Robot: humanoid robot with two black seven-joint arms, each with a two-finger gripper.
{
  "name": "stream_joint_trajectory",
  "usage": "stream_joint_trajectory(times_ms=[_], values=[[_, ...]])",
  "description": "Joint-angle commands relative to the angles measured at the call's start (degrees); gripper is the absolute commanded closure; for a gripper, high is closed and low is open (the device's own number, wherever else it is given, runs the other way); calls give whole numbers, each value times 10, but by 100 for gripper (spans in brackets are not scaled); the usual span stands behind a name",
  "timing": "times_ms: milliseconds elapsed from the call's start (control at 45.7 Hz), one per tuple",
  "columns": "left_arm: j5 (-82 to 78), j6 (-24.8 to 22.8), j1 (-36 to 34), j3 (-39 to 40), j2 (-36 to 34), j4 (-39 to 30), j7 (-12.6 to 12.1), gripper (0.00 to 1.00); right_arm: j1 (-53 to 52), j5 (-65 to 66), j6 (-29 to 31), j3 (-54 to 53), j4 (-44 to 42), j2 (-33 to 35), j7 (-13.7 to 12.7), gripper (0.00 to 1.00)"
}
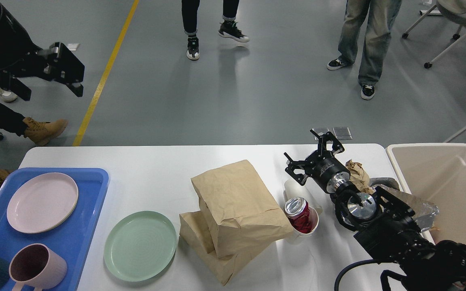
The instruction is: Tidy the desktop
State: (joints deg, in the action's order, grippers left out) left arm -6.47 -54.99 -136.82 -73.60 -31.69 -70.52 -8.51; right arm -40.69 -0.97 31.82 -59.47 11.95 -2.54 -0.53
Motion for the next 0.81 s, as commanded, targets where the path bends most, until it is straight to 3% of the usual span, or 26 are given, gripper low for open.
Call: stream_joint_trajectory(times_ms=[0,44,131,372,591,788], values=[[-11,0,21,-3,-17,-76,-6,6,0,0,0,0,0,1,0,0],[-19,16,38,-2,-25,-103,-8,6,0,0,0,0,0,1,0,0],[-42,108,90,4,-29,-135,-9,6,0,0,0,0,0,1,0,0],[-94,255,287,66,-31,-127,-10,6,0,0,0,0,0,0,0,0],[-169,263,454,210,-26,-67,-35,6,0,0,0,0,0,0,0,0],[-175,269,533,258,-23,-23,-91,6,0,0,0,0,0,1,0,0]])
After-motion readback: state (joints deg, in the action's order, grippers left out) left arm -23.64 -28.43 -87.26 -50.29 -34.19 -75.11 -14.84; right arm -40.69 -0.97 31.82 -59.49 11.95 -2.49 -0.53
